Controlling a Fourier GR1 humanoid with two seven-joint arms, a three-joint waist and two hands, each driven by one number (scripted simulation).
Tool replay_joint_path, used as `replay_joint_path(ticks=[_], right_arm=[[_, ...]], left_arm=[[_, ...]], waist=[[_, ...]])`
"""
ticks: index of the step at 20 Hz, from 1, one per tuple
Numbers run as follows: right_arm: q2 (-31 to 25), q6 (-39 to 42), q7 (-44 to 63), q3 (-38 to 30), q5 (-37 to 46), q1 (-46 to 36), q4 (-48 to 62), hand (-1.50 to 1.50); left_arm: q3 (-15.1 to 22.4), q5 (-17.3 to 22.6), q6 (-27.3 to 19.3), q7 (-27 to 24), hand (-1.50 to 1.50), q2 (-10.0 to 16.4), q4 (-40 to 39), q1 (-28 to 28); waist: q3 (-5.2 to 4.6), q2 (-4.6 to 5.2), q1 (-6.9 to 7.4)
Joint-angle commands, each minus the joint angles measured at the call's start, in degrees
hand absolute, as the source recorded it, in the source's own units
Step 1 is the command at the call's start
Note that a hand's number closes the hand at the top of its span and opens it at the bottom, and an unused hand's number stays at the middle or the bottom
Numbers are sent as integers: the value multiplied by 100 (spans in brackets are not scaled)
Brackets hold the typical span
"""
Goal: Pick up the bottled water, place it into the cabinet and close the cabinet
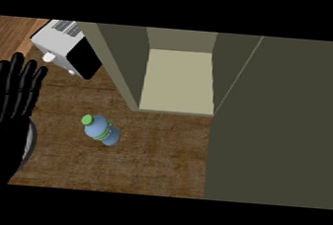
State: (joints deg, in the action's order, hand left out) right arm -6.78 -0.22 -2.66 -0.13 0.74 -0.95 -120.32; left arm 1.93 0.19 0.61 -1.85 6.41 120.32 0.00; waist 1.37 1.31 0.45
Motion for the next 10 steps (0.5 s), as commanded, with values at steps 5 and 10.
replay_joint_path(ticks=[5,10], right_arm=[[219,-135,497,249,53,659,-553,-150],[226,547,1119,745,-1106,1386,-902,-150]], left_arm=[[1322,-1969,-2175,712,-150,-625,87,-8],[1940,-993,-3503,1771,-150,-636,-133,-248]], waist=[[-128,-163,-130],[-124,-165,-236]])
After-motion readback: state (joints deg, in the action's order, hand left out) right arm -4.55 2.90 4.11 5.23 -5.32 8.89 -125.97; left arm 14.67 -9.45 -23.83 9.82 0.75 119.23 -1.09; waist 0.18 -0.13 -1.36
